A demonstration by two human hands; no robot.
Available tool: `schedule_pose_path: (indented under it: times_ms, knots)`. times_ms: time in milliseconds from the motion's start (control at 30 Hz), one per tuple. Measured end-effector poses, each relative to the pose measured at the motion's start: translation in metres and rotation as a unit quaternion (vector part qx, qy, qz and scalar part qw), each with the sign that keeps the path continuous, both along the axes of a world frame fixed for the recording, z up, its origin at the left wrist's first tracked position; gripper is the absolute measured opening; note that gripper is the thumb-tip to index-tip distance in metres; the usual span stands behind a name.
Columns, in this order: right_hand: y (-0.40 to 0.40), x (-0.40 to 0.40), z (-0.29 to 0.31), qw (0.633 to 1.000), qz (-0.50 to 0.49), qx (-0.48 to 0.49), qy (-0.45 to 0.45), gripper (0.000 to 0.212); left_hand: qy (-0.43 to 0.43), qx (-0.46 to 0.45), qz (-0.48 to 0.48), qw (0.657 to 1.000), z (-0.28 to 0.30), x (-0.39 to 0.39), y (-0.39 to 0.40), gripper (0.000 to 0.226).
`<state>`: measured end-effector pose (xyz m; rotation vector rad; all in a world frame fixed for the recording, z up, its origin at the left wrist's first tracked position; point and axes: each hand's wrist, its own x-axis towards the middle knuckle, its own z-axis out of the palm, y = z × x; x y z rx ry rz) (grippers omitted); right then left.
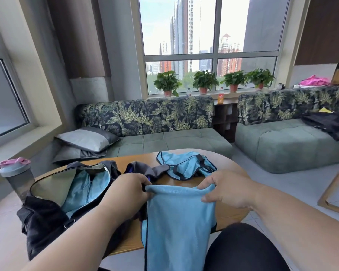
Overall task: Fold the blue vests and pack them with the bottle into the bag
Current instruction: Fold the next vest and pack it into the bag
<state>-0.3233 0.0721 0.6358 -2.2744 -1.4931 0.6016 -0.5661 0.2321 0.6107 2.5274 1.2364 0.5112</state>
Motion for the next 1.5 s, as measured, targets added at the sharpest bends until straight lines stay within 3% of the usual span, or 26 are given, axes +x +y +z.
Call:
schedule_pose_path:
  times_ms: [67,167,300,400,467,600,733,800,833,967,1100,1367,1500]
  knots:
    - [0.014,0.006,0.010,0.999,-0.013,0.028,-0.026,0.017,0.024,0.037,-0.004,0.999,0.008,0.016,0.016,0.020]
    - [0.039,0.025,0.032,0.994,-0.033,0.090,-0.058,0.027,-0.002,0.052,-0.009,0.999,0.031,0.043,0.041,0.019]
    - [0.059,0.049,0.077,0.975,-0.077,0.202,-0.059,0.026,-0.136,0.098,-0.001,0.986,0.073,0.072,0.060,0.015]
    - [0.058,0.057,0.104,0.956,-0.069,0.279,-0.063,0.023,-0.272,0.094,-0.007,0.958,0.092,0.080,0.062,0.014]
    - [0.050,0.055,0.103,0.952,-0.063,0.300,-0.022,0.022,-0.291,0.134,-0.010,0.947,0.087,0.079,0.059,0.013]
    - [0.034,0.044,0.043,0.971,-0.050,0.234,0.019,0.025,-0.234,0.157,-0.019,0.959,0.024,0.057,0.048,0.021]
    - [0.027,0.020,-0.063,0.997,-0.034,0.053,0.053,0.023,-0.075,0.083,-0.026,0.993,-0.084,0.020,0.043,0.040]
    - [0.025,0.007,-0.105,0.997,-0.023,-0.012,0.067,0.015,0.009,0.038,-0.051,0.998,-0.130,0.004,0.038,0.046]
    - [0.023,0.003,-0.118,0.998,-0.021,-0.028,0.060,0.020,0.028,0.020,-0.065,0.997,-0.146,-0.001,0.036,0.045]
    - [0.014,-0.005,-0.130,0.999,-0.001,-0.015,0.033,0.033,0.038,0.016,-0.101,0.994,-0.166,-0.023,0.029,0.041]
    - [-0.001,-0.010,-0.127,0.999,0.021,0.031,-0.009,0.019,-0.023,0.046,-0.111,0.992,-0.168,-0.035,0.020,0.041]
    - [-0.033,-0.015,-0.127,0.993,0.001,0.068,0.100,0.019,-0.050,0.095,-0.158,0.982,-0.173,-0.041,0.000,0.048]
    - [-0.041,-0.018,-0.132,0.982,-0.034,0.099,0.159,0.018,-0.077,0.052,-0.149,0.985,-0.156,-0.042,-0.008,0.044]
